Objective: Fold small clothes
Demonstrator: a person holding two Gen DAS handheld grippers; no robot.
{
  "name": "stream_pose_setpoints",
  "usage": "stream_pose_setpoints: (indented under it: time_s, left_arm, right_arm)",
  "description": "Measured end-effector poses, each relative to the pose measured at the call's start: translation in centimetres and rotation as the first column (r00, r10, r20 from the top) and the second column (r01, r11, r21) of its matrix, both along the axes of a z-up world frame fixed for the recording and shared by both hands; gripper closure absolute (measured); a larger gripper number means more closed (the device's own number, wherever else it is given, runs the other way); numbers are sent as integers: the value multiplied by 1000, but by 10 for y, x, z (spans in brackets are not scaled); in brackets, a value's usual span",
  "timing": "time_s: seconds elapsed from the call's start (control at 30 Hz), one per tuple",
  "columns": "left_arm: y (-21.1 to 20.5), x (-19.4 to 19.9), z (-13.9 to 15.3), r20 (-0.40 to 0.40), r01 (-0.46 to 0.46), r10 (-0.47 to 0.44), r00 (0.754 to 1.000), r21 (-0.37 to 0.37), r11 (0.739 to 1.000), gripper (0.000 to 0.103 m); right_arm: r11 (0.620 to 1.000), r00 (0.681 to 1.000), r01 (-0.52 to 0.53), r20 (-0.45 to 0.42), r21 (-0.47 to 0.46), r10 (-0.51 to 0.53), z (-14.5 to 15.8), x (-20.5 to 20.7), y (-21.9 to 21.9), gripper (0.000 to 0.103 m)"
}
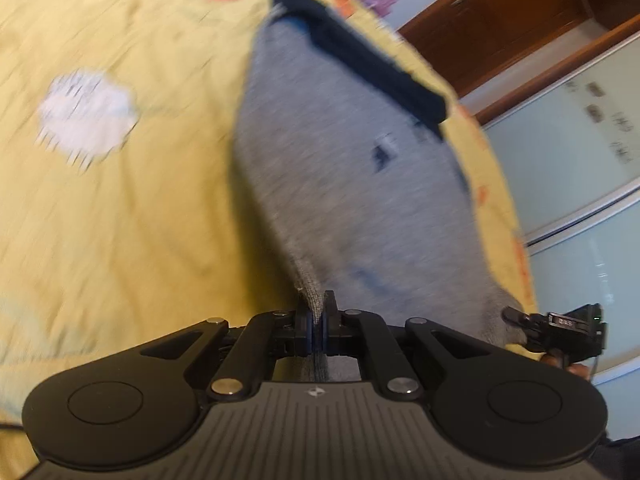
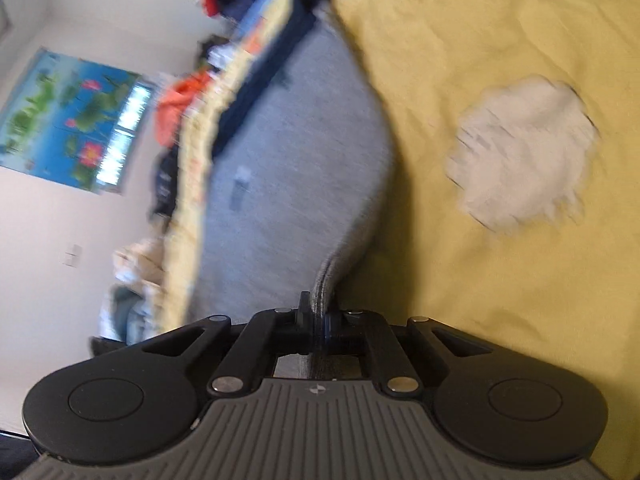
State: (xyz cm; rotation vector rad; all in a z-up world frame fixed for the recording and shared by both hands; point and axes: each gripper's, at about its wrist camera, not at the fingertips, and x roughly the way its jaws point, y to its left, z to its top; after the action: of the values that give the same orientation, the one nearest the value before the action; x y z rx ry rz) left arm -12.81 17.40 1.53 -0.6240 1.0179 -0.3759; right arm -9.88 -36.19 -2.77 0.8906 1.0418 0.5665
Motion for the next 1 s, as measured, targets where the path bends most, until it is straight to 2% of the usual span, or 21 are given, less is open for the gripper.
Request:
stream_pose_setpoints:
  time_s: [0.07, 0.17, 0.27, 0.33, 0.4, 0.5, 0.57, 0.8, 0.87, 0.93, 0.97, 1.0]
  left_arm:
    - [6, 10, 18, 52, -19, 21, 998, -43, 999, 99]
    - [20, 38, 43, 132, -67, 86, 988, -146, 987, 99]
    - [33, 84, 63, 188, -126, 168, 968, -216, 968, 99]
    - [37, 122, 75, 226, -158, 212, 951, -235, 959, 99]
    - [41, 163, 85, 257, -188, 246, 935, -230, 955, 99]
    - [41, 226, 88, 262, -217, 269, 927, -211, 953, 99]
    - [38, 263, 89, 285, -218, 259, 923, -168, 961, 99]
    - [35, 370, 62, 262, -262, 280, 924, -102, 960, 99]
    - [32, 393, 50, 250, -266, 265, 931, -30, 963, 97]
    - [30, 409, 39, 205, -266, 255, 945, 30, 963, 89]
    - [32, 411, 37, 200, -259, 248, 948, 29, 965, 86]
    - [34, 410, 39, 205, -266, 257, 944, 14, 964, 71]
  right_arm:
    - [999, 999, 8, 49, 52, -10, 14, 10, 0, 94]
    - [992, 991, 17, 129, 124, -33, 37, 38, 0, 94]
    - [976, 976, 46, 199, 215, -90, 55, 81, -4, 94]
    - [963, 960, 74, 242, 258, -138, 65, 118, -5, 94]
    - [956, 946, 104, 269, 273, -180, 73, 158, -6, 94]
    - [944, 939, 148, 259, 295, -228, 71, 224, -8, 94]
    - [942, 937, 173, 245, 288, -247, 67, 264, -8, 94]
    - [944, 944, 231, 181, 235, -276, 38, 382, 0, 93]
    - [943, 947, 259, 139, 209, -291, 19, 408, 3, 92]
    - [942, 947, 285, 98, 178, -305, 0, 424, 6, 83]
    - [934, 940, 320, 69, 162, -334, -7, 427, 7, 66]
    - [924, 930, 352, 52, 152, -363, -11, 426, 7, 33]
